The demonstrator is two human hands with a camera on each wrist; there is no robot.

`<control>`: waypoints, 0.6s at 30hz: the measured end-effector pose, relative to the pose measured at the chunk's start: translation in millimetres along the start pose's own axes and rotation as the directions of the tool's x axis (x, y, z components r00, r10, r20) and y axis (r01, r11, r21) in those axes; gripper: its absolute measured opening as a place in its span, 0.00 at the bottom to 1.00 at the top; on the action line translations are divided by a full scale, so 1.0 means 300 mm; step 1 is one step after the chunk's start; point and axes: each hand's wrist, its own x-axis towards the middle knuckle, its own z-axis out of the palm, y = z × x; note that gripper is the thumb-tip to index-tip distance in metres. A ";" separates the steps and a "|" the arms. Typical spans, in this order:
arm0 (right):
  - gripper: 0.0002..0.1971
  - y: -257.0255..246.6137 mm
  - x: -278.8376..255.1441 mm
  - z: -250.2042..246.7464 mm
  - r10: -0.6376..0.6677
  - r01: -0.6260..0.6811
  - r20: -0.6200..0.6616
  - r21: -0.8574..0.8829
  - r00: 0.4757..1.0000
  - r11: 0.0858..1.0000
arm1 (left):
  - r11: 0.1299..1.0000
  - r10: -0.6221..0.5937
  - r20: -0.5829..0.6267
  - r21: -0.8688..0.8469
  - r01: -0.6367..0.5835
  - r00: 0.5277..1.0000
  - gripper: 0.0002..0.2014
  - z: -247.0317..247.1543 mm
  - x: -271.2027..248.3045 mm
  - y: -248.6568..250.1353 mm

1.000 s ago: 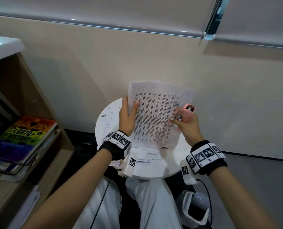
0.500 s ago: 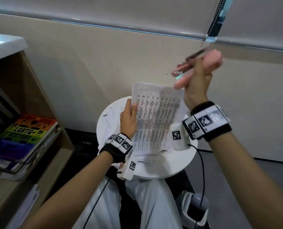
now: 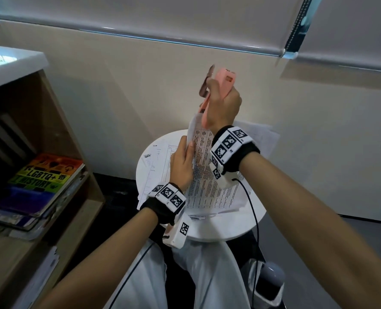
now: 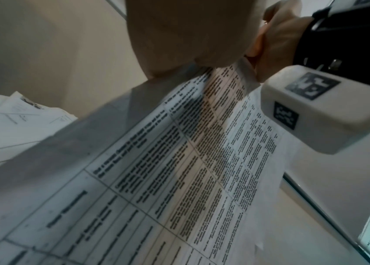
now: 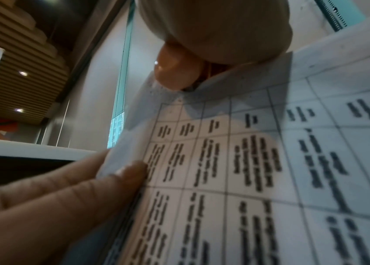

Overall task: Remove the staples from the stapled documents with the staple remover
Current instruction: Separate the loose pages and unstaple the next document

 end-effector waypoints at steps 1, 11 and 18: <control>0.12 0.000 -0.003 0.006 -0.008 0.008 0.014 -0.011 1.000 1.000 | 1.000 -0.003 -0.005 0.001 0.003 1.000 0.10 -0.002 -0.001 -0.002; 0.17 0.011 0.013 0.019 -0.033 0.041 -0.076 0.106 0.997 0.993 | 0.998 -0.051 -0.030 0.026 0.052 0.998 0.10 -0.020 0.026 0.000; 0.12 0.021 0.006 0.004 -0.087 0.089 -0.046 0.041 0.995 0.995 | 1.000 -0.013 -0.009 0.000 0.013 1.000 0.12 0.000 0.031 0.025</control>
